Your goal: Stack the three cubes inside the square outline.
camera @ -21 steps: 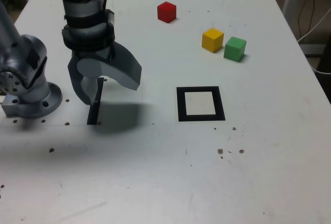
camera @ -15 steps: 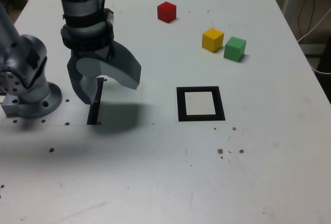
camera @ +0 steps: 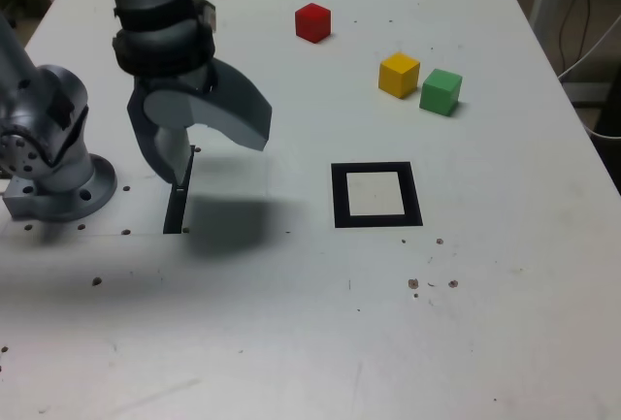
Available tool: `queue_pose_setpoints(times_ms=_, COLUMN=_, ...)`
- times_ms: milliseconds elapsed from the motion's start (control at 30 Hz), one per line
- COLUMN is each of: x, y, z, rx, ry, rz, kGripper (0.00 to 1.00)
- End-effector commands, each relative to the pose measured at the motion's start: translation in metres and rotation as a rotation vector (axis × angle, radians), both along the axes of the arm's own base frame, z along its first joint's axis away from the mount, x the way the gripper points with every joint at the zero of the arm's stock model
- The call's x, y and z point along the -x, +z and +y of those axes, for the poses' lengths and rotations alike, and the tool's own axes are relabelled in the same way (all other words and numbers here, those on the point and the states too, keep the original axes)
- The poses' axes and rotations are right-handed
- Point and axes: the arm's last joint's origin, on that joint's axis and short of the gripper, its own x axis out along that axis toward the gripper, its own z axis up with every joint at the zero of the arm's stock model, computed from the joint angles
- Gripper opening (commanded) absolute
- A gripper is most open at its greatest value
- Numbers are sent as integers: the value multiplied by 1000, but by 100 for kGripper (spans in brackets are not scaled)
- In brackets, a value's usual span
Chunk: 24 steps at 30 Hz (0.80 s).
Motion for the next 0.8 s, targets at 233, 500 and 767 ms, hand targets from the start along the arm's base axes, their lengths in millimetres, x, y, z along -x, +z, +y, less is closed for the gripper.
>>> queue_pose_setpoints(times_ms=233, x=-2, y=29, z=13, rx=-53, ry=-9, rz=-43, kGripper=99)
queue_pose_setpoints(times_ms=500, x=-15, y=65, z=40, rx=-127, ry=-15, rz=-84, kGripper=99)
queue_pose_setpoints(times_ms=767, x=-35, y=96, z=74, rx=-211, ry=34, rz=-110, kGripper=99)
